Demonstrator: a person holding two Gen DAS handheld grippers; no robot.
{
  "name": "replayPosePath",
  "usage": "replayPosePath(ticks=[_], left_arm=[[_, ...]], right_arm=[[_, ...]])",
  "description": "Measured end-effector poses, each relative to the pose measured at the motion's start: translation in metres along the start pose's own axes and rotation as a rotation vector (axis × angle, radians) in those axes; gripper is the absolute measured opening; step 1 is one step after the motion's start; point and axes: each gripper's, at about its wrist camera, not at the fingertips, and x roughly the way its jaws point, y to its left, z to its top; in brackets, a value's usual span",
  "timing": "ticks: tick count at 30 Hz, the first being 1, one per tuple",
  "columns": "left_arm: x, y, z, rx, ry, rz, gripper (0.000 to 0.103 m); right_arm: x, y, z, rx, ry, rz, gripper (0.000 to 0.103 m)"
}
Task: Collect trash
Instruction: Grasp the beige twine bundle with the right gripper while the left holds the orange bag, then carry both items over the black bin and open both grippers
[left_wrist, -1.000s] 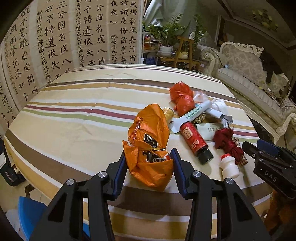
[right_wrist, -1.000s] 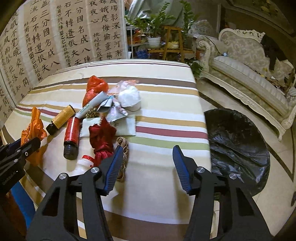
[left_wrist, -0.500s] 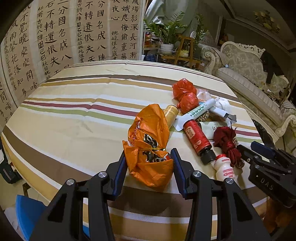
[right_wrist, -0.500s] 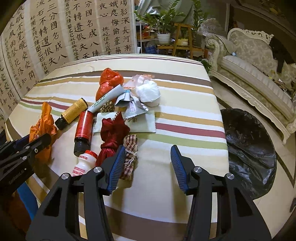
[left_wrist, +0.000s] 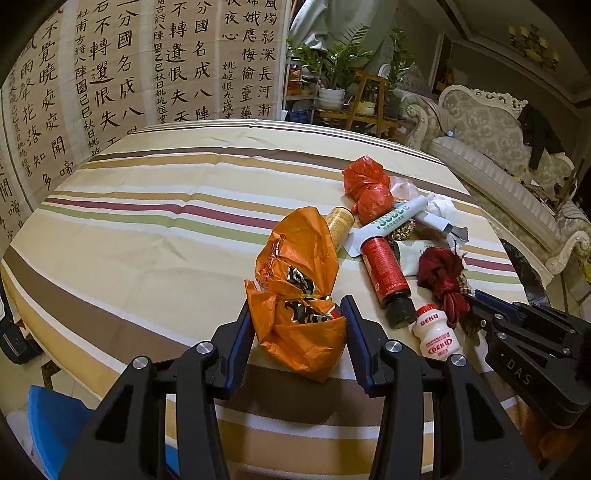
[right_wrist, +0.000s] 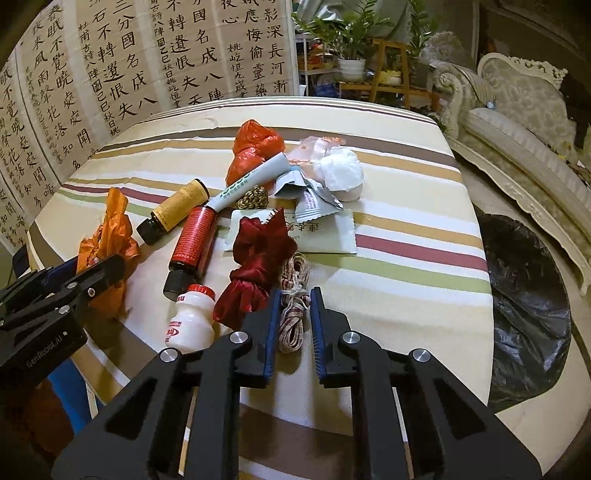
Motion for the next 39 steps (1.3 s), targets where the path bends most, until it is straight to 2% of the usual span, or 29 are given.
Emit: replayPosePath(ticks=[8,15,28,33,39], left_arm=[[-0.009,-0.009,0.0,0.002,-0.025,-0.016,0.046],[-0.016,-0.034,0.003,0.027,-0.05,-0.053,0.046],[-0.007,-0.129,0.009,0.175,-0.073,-0.171,0.046],[0.003,-0.168,0.011,0.235,-0.065,-0.204,0.046],[0.024,-0.2,0.015,0.287,-0.039,-0.211,0.046]], right_arm=[[-0.012,-0.01,-0.002,0.013,-0.033,-0.025,0.015],[-0.026,-0.038,-0.006,0.056,-0.07,-0.075,0.015],[-0.055,-0.134,-0.021,0.19,-0.146,-0.248,0.015],[-0.056,-0.162,-0.027,0.233,-0.149,-0.274,0.015],[-0.054,-0.19,-0.03,0.269,-0.152,-0.293,0.015]])
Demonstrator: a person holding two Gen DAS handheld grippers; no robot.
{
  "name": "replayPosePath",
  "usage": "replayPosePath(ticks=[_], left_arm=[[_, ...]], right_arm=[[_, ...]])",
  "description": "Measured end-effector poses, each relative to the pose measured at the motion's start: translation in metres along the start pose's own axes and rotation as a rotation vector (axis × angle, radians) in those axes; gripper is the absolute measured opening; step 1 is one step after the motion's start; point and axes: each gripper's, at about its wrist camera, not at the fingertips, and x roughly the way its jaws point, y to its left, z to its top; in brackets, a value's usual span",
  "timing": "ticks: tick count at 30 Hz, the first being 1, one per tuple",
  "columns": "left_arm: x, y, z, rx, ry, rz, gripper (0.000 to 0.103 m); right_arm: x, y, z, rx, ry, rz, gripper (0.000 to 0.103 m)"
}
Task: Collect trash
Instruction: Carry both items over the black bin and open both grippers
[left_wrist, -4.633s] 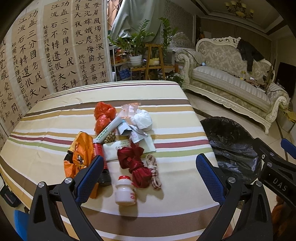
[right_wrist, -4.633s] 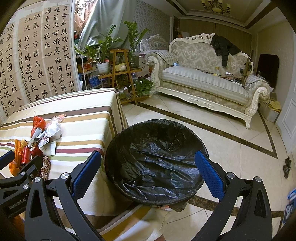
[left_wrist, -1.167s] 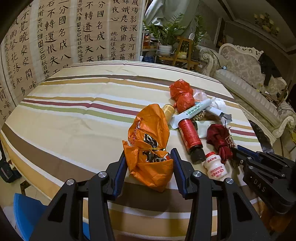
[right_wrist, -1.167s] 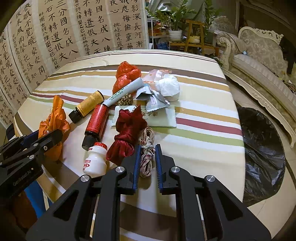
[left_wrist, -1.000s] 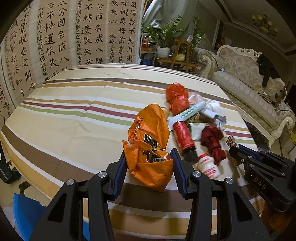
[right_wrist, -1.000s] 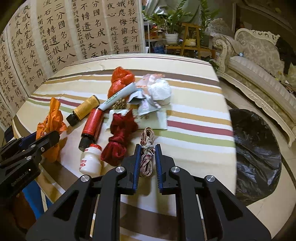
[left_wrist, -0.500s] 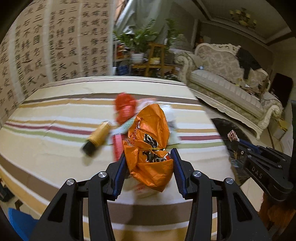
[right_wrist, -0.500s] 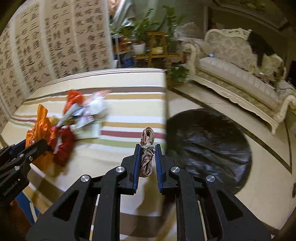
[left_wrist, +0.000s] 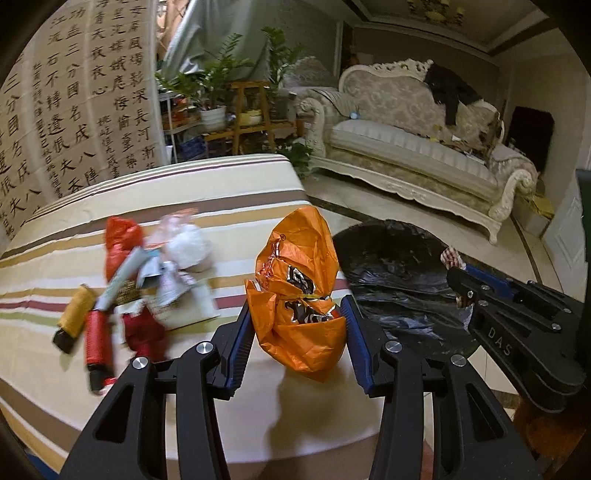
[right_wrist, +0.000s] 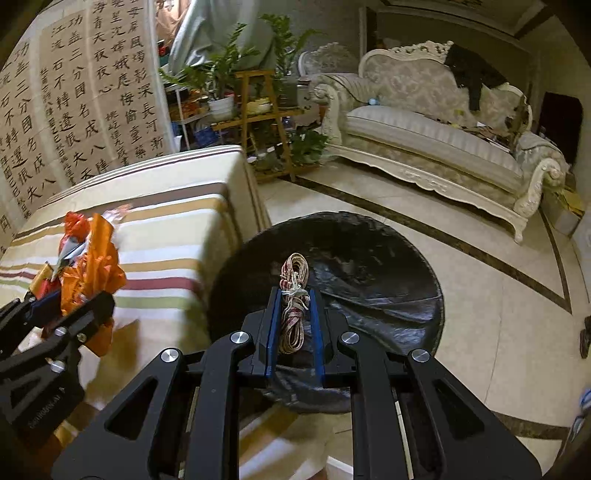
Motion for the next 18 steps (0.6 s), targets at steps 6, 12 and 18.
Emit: replayPosePath(ticks=[6,12,18], left_arm=[[0.019,-0.023,0.008,0.035,0.025,0.0,0.047],[0.036,-0.041,0.015,0.073,0.043,0.009,0.047],[0.045,-0.053,0.021,0.1,0.045,0.013,0.048]], right_arm=[[0.01,-0.02,0.004,0.03,0.002,-0.012,0.015],[0.026,-0.037,0.006,0.059,0.021,-0.016,0.015],[0.037,-0.047,0.009,0.08,0.032,-0.022,0.015]])
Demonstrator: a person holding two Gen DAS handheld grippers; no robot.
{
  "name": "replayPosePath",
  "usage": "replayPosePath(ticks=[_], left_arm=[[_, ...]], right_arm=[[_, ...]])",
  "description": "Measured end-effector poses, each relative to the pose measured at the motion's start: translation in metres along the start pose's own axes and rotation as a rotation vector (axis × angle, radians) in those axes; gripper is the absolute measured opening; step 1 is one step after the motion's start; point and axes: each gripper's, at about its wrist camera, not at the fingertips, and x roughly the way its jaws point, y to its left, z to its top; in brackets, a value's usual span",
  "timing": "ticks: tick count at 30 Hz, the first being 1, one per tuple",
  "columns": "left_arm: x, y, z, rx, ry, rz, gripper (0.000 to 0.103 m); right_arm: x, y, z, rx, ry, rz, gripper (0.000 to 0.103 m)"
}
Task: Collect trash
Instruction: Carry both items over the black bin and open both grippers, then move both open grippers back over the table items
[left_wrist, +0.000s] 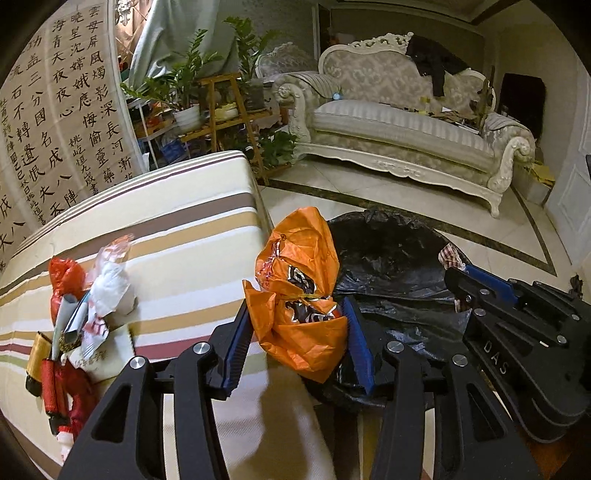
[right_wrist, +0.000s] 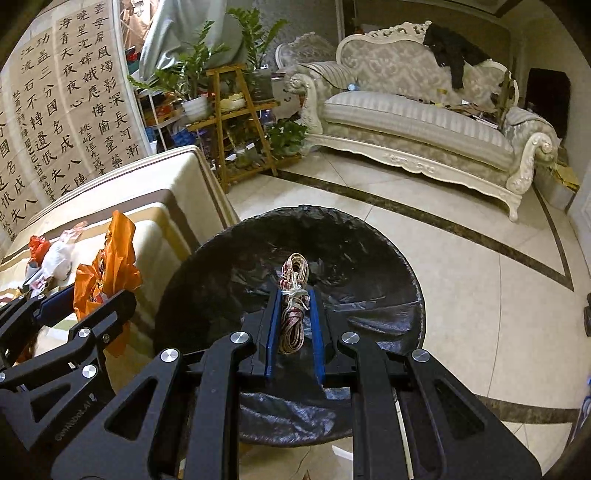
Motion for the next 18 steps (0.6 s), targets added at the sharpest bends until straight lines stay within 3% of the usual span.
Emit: replayPosePath(ticks=[3,5,7,18], left_arm=[[0.004,-0.003,0.003,0.007,0.009,0.005,0.052],[0.006,-0.002,0.004,0.007,0.016,0.008,0.06],[0.007,0.0,0.006,0.005,0.015,0.007,0.065],[-0.004,0.008,0.004,-0.026,0.004,-0.004,0.066]], right_arm=[[0.004,-0.005,0.001,0.014,0.003,0.0,0.017],[0.006,-0.004,0.0,0.021,0.01,0.004,0.019],[0.007,-0.006,0.0,0.029,0.01,-0.002,0.029],[-0.003,-0.006,0.0,0.04,-0.007,-0.012,0.038]])
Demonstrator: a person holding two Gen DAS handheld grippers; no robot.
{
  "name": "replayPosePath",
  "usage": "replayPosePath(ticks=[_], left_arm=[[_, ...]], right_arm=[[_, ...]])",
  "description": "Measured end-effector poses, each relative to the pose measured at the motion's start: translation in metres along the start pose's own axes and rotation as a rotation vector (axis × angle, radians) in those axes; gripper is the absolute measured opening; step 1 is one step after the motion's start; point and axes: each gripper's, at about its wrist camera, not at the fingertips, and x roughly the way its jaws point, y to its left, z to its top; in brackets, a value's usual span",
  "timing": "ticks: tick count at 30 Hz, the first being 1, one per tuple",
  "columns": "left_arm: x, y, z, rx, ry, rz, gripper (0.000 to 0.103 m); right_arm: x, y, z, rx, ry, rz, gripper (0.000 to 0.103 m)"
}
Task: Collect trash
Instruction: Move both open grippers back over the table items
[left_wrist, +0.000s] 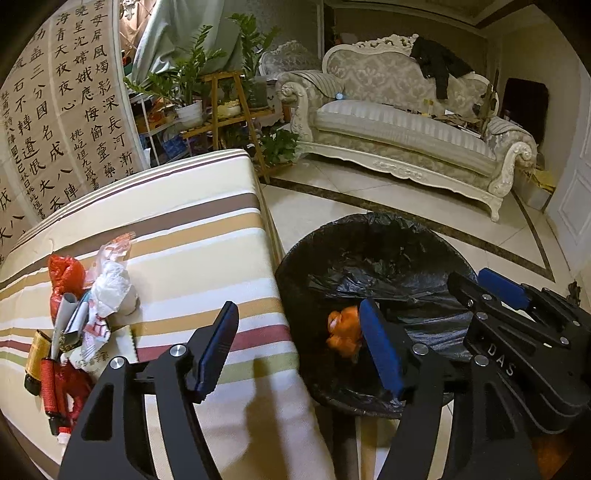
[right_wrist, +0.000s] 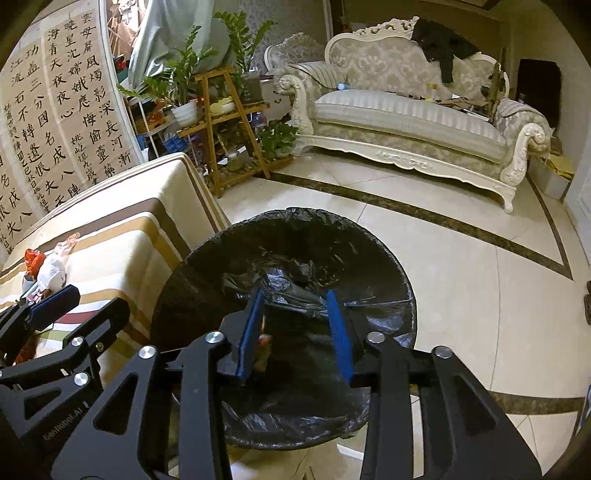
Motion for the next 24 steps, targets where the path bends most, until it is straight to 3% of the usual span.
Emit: replayPosePath(ticks=[14,24], left_arm=[[-0.028,0.036,-0.016,-0.058,-0.013,0.039,0.066],[-0.051,0.072,-0.035,-0.115,-0.016,0.095,0.066]], right_arm=[[-0.014,0.026,-0.011,-0.031,0.007,0.029,0.039],[-0.026,0.065,-0.021,-0.091,0.015,0.089,0.04]])
